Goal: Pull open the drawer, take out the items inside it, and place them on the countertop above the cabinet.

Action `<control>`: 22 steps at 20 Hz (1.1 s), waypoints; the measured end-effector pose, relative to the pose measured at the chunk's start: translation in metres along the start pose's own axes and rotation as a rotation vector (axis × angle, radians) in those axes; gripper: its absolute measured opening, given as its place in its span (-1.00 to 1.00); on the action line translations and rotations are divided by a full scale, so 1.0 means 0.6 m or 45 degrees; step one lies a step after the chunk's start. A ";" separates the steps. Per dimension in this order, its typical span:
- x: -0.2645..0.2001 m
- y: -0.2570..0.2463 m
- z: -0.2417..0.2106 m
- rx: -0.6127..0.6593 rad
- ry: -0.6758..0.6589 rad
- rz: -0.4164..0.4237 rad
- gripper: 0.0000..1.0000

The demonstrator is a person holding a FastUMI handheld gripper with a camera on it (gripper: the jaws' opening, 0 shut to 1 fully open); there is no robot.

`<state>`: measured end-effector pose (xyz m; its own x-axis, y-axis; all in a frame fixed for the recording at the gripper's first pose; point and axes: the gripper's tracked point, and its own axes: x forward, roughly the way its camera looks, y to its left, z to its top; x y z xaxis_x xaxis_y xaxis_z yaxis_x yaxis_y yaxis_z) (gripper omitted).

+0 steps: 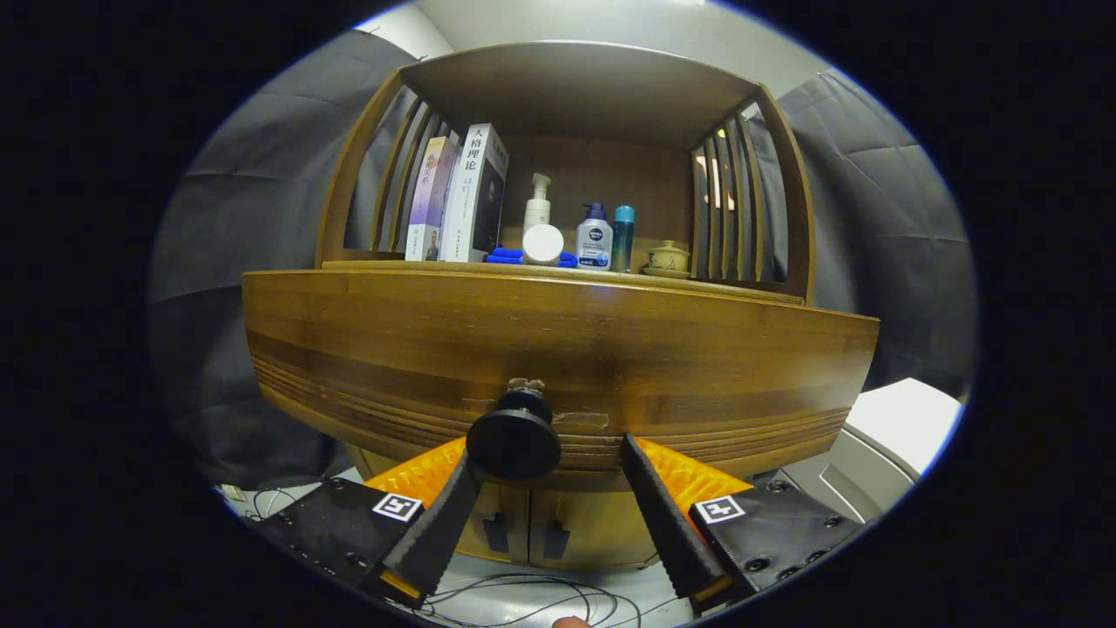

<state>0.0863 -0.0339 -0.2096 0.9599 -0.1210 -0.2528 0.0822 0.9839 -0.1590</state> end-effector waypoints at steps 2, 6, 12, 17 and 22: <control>0.012 0.001 0.004 -0.001 -0.003 -0.001 0.95; 0.036 0.000 0.008 -0.010 0.001 -0.006 0.96; 0.063 0.001 0.014 0.015 0.008 -0.016 0.96; 0.078 0.002 0.015 -0.007 -0.010 -0.029 0.96; 0.106 0.001 0.022 -0.001 0.003 -0.029 0.97</control>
<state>0.1509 -0.0391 -0.2135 0.9572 -0.1438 -0.2512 0.1039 0.9808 -0.1653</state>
